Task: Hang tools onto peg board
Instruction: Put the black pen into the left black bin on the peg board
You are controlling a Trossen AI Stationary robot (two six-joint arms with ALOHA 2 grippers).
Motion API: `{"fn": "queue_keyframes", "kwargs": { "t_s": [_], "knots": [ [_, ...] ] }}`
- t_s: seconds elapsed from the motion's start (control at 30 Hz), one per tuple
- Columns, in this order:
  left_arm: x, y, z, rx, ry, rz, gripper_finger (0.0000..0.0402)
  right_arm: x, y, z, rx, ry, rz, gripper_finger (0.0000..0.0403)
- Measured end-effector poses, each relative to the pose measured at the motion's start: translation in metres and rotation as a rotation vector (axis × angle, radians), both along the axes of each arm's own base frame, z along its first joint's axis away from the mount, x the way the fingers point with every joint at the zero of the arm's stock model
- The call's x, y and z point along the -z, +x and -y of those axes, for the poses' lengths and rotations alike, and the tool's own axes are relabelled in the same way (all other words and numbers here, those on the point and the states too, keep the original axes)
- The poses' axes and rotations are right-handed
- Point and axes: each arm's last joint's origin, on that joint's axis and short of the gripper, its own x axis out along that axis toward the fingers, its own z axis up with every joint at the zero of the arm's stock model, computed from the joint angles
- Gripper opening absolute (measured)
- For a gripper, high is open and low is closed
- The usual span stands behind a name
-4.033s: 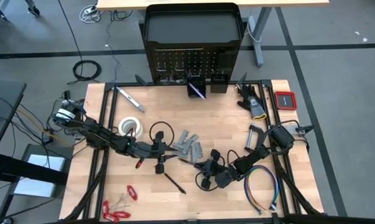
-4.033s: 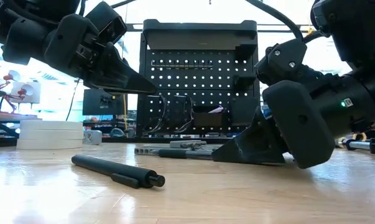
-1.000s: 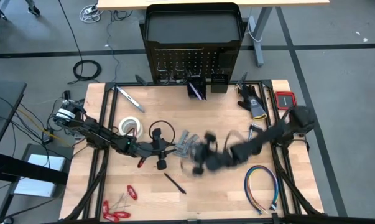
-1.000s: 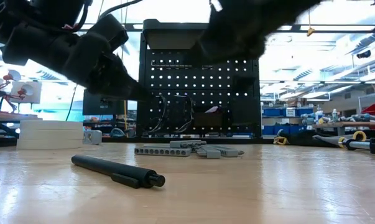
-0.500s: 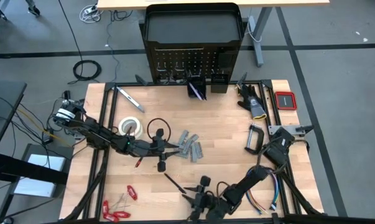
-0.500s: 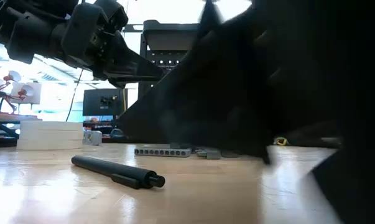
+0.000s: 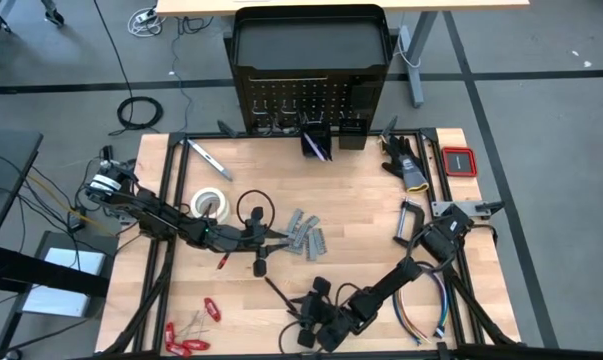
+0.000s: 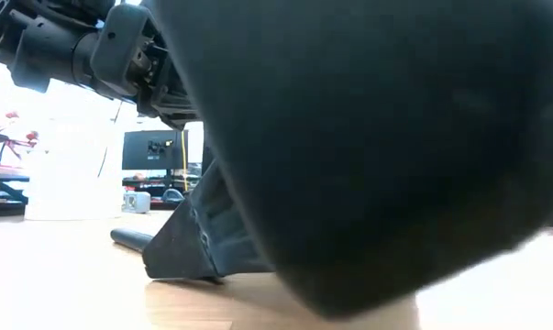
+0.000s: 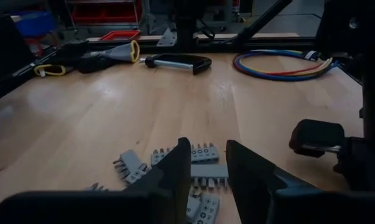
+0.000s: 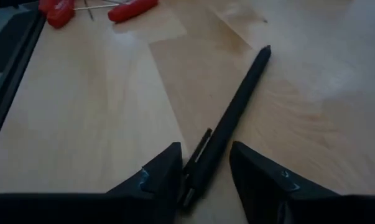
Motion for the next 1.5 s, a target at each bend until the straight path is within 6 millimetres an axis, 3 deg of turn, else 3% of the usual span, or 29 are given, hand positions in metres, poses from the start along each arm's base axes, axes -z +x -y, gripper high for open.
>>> {"fn": "queue_keyframes", "kwargs": {
  "t_s": [0.37,0.47,0.6,0.73,0.87,1.0,1.17,1.3,1.5],
  "knots": [
    [0.001,-0.003,-0.001,0.002,0.028,-0.057,0.0108,-0.001,0.002,0.010,-0.025,-0.055,-0.067,0.0044],
    [-0.006,-0.009,-0.003,0.002,0.035,-0.074,0.0108,-0.016,0.001,0.015,-0.062,-0.094,-0.122,0.0041],
    [-0.028,-0.019,-0.006,0.000,0.011,-0.031,0.0108,-0.041,-0.005,0.038,-0.049,-0.209,-0.244,0.0042],
    [-0.054,-0.033,-0.007,0.010,-0.046,0.053,0.0108,-0.092,-0.007,0.064,-0.021,-0.264,-0.270,0.0047],
    [-0.071,-0.047,-0.006,0.032,-0.082,0.108,0.0108,-0.132,-0.010,0.099,0.037,-0.291,-0.297,0.0042],
    [-0.078,-0.054,-0.004,0.052,-0.090,0.131,0.0108,-0.174,-0.018,0.147,0.171,-0.283,-0.309,0.0042],
    [-0.075,-0.054,-0.003,0.061,-0.056,0.101,0.0108,-0.200,-0.032,0.220,0.411,-0.207,-0.374,0.0042],
    [-0.071,-0.054,-0.004,0.044,-0.039,0.068,0.0108,-0.208,-0.033,0.275,0.555,-0.111,-0.355,0.0042],
    [-0.071,-0.054,-0.004,0.041,-0.033,0.070,0.0108,-0.198,-0.032,0.345,0.632,0.011,-0.381,0.0043]
  ]
}}
